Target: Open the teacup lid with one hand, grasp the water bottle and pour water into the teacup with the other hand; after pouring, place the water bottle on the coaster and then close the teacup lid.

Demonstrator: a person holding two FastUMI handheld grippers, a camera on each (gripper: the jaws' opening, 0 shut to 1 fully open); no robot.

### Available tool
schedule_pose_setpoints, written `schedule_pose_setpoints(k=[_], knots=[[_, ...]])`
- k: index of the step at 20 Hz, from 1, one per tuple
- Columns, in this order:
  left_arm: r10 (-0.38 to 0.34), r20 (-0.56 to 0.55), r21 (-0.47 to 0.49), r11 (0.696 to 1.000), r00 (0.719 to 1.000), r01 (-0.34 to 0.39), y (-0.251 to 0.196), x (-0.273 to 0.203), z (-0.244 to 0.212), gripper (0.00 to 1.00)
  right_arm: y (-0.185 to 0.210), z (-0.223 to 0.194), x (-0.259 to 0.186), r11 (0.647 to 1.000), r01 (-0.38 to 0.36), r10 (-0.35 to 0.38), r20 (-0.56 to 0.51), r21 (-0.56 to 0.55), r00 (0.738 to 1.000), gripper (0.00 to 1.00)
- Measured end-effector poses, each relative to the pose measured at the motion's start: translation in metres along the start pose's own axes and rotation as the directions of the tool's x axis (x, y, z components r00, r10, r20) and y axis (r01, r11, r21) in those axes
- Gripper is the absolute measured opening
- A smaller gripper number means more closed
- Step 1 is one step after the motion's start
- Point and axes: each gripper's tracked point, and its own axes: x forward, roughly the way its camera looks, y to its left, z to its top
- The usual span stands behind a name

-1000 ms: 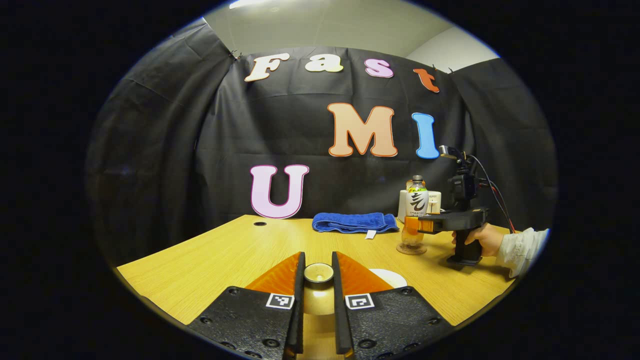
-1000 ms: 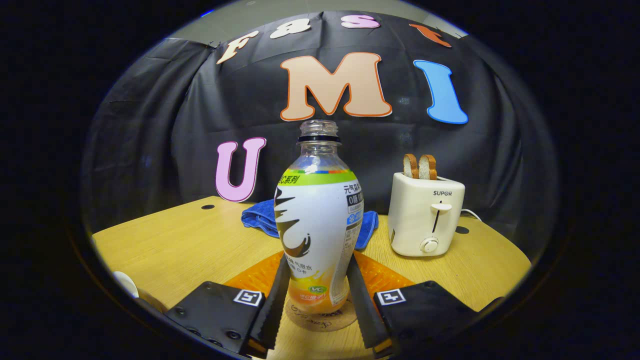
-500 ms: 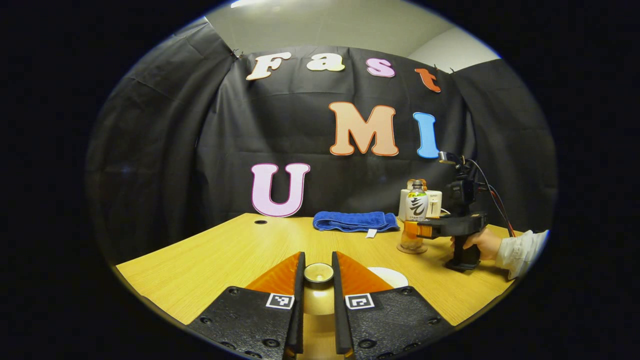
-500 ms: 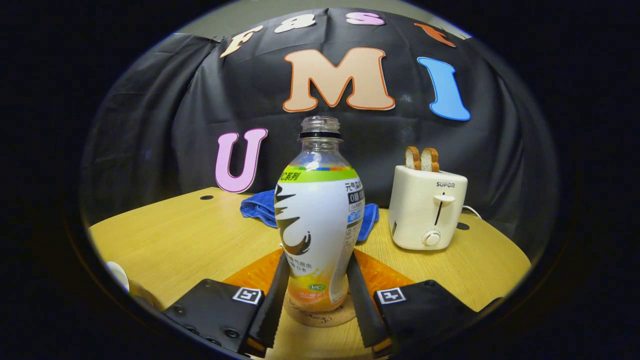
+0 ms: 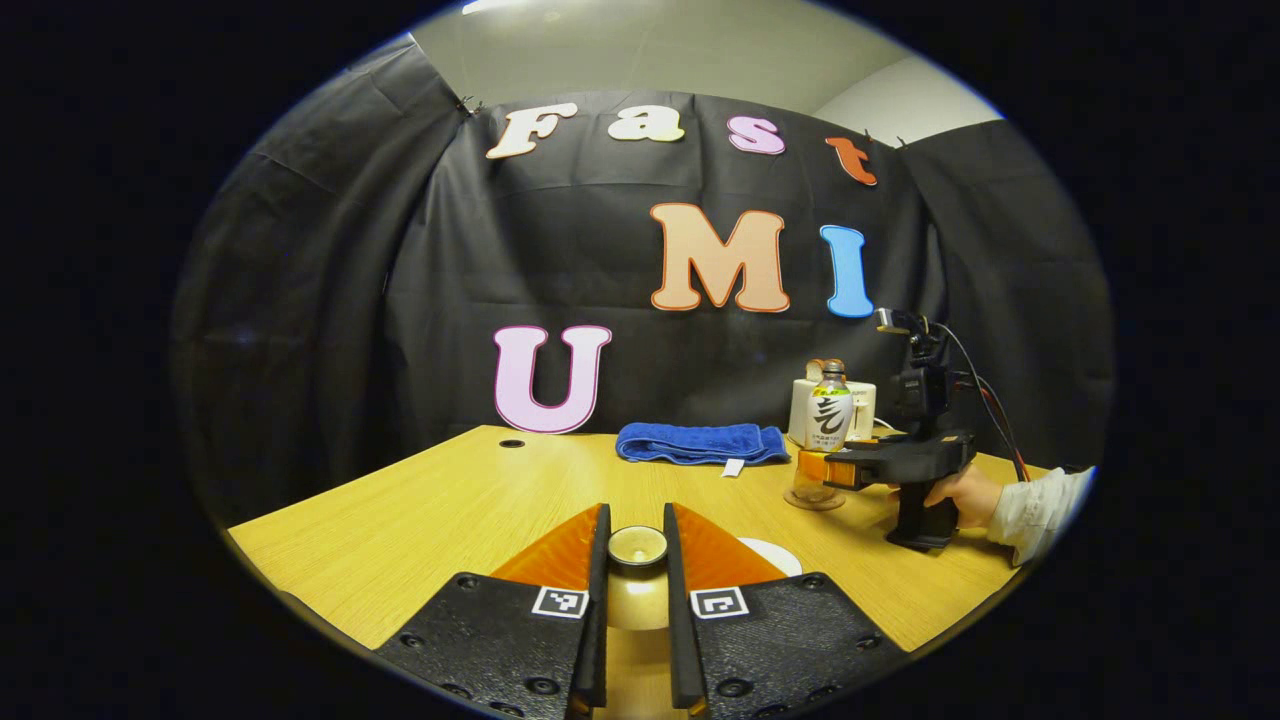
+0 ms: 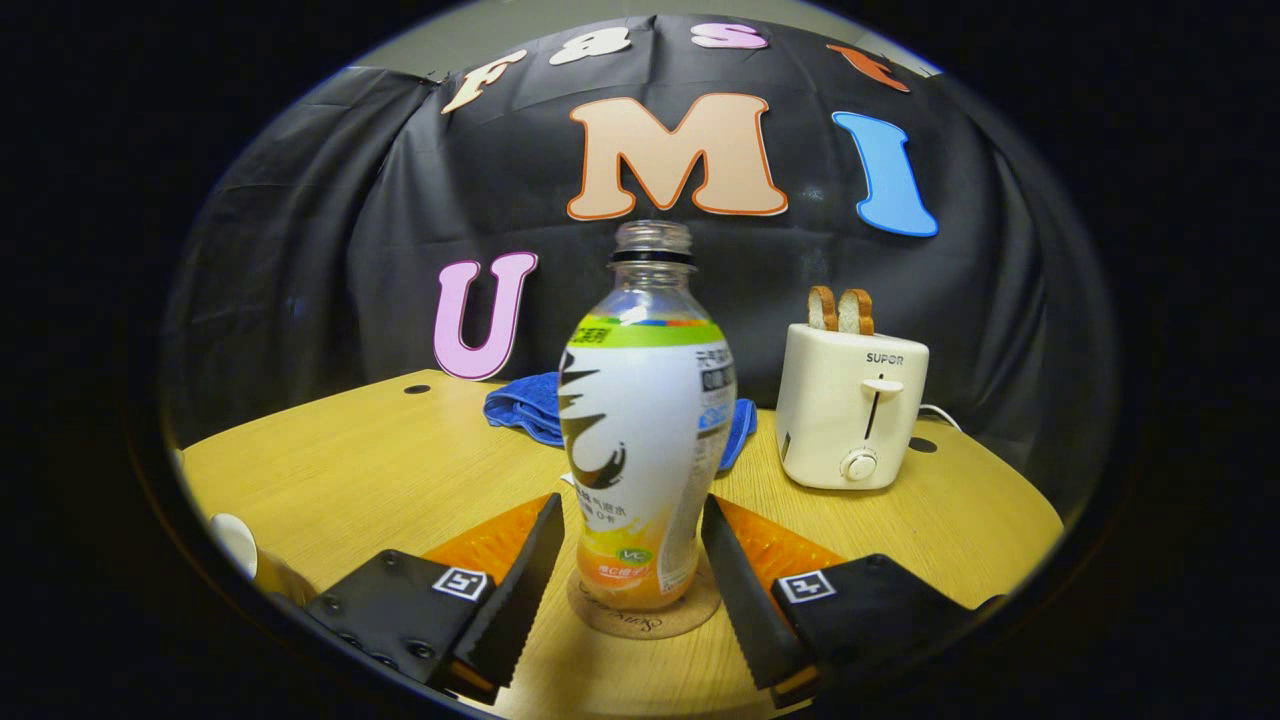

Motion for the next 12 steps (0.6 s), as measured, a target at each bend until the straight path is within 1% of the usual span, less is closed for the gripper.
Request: schedule_pose_setpoints(k=[1, 3, 4, 5, 6, 7, 8, 9, 10, 11, 12], knots=[[-0.007, 0.000, -0.003, 1.000, 1.000, 0.007, -0.003, 0.002, 0.002, 0.23, -0.002, -0.001, -0.003, 1.000, 0.002, -0.002, -0.003, 0.006, 1.000, 0.87], [-0.020, 0.000, -0.003, 1.000, 1.000, 0.020, -0.008, 0.006, 0.003, 0.23, -0.006, -0.002, -0.012, 1.000, 0.002, -0.002, -0.005, 0.030, 1.000, 0.94], [-0.025, 0.000, -0.002, 1.000, 1.000, 0.025, -0.011, 0.009, 0.002, 0.23, -0.007, -0.001, -0.017, 0.999, 0.001, -0.001, -0.001, 0.042, 1.000, 0.90], [-0.030, -0.005, -0.001, 1.000, 1.000, 0.030, -0.013, 0.011, 0.002, 0.23, -0.010, 0.000, -0.023, 0.999, 0.002, -0.002, 0.004, 0.049, 1.000, 0.90], [-0.038, -0.007, -0.003, 0.999, 0.999, 0.038, -0.016, 0.013, 0.001, 0.23, -0.013, 0.001, -0.029, 0.999, 0.005, -0.006, 0.013, 0.050, 1.000, 0.94], [-0.047, -0.014, -0.008, 0.999, 0.999, 0.047, -0.020, 0.016, -0.001, 0.23, -0.017, 0.003, -0.036, 0.999, 0.010, -0.011, 0.023, 0.048, 1.000, 0.94], [-0.059, -0.023, -0.015, 0.998, 0.998, 0.059, -0.025, 0.019, -0.004, 0.23, -0.020, 0.005, -0.043, 0.999, 0.013, -0.015, 0.036, 0.047, 0.999, 0.90], [-0.071, -0.032, -0.019, 0.997, 0.997, 0.070, -0.030, 0.022, -0.007, 0.23, -0.022, 0.008, -0.051, 0.999, 0.016, -0.018, 0.047, 0.045, 0.999, 0.90], [-0.080, -0.040, -0.020, 0.997, 0.996, 0.079, -0.034, 0.025, -0.009, 0.23, -0.025, 0.010, -0.058, 0.999, 0.020, -0.023, 0.058, 0.047, 0.998, 0.97], [-0.085, -0.047, -0.015, 0.996, 0.995, 0.085, -0.037, 0.028, -0.011, 0.23, -0.027, 0.013, -0.064, 0.998, 0.021, -0.025, 0.069, 0.052, 0.997, 0.94], [-0.089, -0.053, -0.006, 0.996, 0.995, 0.089, -0.040, 0.031, -0.013, 0.23, -0.029, 0.015, -0.071, 0.998, 0.019, -0.024, 0.079, 0.059, 0.997, 0.94]])
